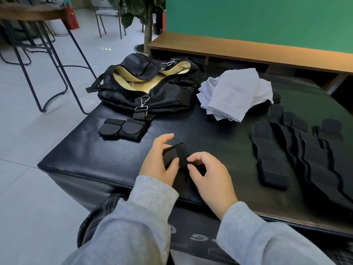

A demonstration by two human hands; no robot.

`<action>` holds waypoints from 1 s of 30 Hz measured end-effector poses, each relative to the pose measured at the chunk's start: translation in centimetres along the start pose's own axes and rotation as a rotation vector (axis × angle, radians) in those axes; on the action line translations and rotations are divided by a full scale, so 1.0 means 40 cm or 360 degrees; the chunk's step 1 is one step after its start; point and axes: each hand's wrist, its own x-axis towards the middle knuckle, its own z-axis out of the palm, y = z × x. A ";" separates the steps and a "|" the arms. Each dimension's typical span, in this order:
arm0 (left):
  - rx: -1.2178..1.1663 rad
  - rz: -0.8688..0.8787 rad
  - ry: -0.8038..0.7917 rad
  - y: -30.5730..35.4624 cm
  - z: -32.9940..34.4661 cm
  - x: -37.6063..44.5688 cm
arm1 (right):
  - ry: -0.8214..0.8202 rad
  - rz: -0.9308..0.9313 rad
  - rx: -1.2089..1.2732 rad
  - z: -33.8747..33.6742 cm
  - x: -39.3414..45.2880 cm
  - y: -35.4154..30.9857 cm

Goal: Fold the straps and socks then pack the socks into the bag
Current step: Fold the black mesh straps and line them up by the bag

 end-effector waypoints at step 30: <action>0.1544 -0.0097 -0.0114 -0.075 -0.014 0.103 | 0.0037 0.0045 0.0131 -0.008 -0.013 0.006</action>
